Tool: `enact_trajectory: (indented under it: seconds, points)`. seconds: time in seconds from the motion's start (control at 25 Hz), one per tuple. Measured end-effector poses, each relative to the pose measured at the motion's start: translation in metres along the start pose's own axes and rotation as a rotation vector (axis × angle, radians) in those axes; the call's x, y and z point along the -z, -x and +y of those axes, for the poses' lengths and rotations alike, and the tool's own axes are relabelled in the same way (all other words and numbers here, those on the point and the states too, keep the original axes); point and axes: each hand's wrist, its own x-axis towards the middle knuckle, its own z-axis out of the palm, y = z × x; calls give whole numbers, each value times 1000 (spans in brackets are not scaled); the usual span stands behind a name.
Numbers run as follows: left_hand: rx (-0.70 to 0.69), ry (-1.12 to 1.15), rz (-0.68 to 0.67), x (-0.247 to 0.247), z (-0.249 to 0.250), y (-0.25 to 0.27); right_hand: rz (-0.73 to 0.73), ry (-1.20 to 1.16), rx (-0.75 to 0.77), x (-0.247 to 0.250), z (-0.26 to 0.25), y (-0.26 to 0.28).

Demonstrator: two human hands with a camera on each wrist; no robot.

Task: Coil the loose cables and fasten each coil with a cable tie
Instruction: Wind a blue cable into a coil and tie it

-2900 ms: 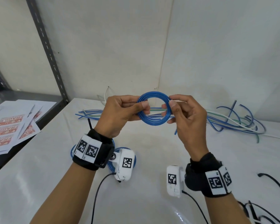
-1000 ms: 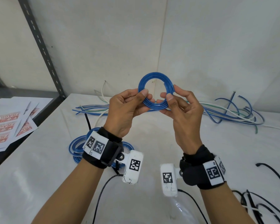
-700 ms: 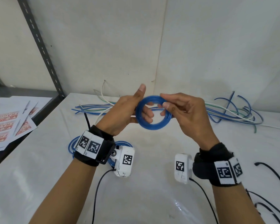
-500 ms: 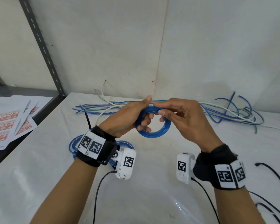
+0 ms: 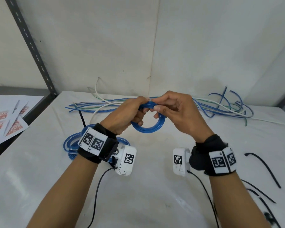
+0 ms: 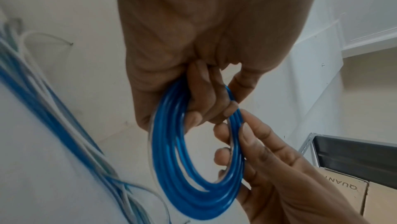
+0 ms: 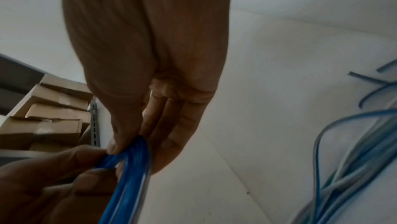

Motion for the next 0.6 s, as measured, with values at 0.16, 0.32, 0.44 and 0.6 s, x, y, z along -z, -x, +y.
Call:
enact_trajectory:
  seconds: [0.16, 0.32, 0.44, 0.6]
  points:
    - [47, -48, -91, -20, -14, -7, -146, 37, -193, 26, -8, 13]
    - [86, -197, -162, -51, -32, -10, -236, 277, -478, 70, 5, 36]
    - [128, -250, -189, -72, -45, -11, -430, 711, -754, 95, 33, 59]
    - [139, -249, -198, -80, -52, -9, -274, 928, -906, 97, 66, 74]
